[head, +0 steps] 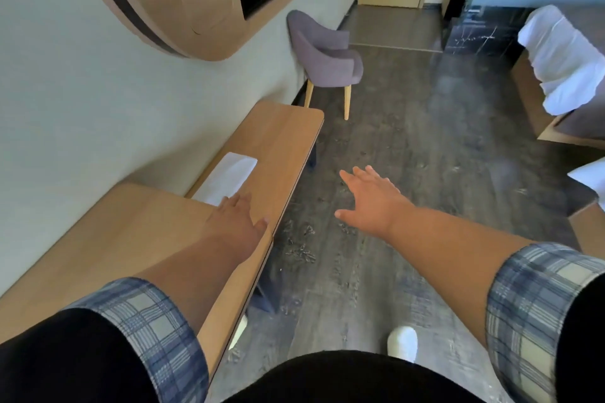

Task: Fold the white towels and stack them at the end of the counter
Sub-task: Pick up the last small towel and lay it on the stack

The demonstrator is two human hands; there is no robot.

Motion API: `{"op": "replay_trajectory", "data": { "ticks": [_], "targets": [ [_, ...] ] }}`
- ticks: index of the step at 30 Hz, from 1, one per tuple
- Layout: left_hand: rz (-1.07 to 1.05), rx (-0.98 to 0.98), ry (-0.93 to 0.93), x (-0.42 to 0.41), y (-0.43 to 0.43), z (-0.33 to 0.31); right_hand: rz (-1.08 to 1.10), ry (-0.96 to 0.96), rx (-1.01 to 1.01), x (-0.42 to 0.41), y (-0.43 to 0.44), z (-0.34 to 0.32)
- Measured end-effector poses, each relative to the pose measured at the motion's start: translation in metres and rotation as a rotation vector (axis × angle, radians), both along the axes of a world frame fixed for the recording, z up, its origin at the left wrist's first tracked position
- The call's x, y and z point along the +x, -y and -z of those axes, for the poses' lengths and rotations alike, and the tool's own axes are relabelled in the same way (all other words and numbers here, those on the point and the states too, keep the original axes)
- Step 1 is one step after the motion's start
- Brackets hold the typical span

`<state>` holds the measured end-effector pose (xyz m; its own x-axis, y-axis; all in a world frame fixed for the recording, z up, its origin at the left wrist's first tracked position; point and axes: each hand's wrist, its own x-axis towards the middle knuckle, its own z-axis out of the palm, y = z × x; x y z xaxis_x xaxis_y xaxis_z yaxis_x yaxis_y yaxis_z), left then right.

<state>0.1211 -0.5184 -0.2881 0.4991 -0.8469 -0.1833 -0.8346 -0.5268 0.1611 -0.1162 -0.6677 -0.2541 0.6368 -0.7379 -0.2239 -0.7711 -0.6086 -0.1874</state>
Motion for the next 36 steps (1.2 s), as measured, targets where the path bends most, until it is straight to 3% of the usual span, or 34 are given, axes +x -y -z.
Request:
{"op": "replay_trajectory", "data": {
  "ticks": [10,17,24,31,36],
  "targets": [
    [-0.32,0.019,-0.089,0.019,0.115,0.048,-0.498,-0.173,-0.058,0.104,0.2,0.044],
    [-0.361,0.068,-0.082,0.058,0.147,0.084,-0.785,-0.223,-0.011,0.243,0.253,0.089],
    [-0.371,0.233,-0.102,0.163,0.209,0.148,-0.931,-0.252,0.082,0.356,0.303,0.17],
    [-0.577,0.353,-0.197,0.223,0.268,0.239,-1.084,-0.354,0.112,0.439,0.35,0.271],
    [-0.705,0.301,-0.351,0.271,0.292,0.33,-1.159,-0.32,0.121,0.521,0.363,0.36]
  ]
}}
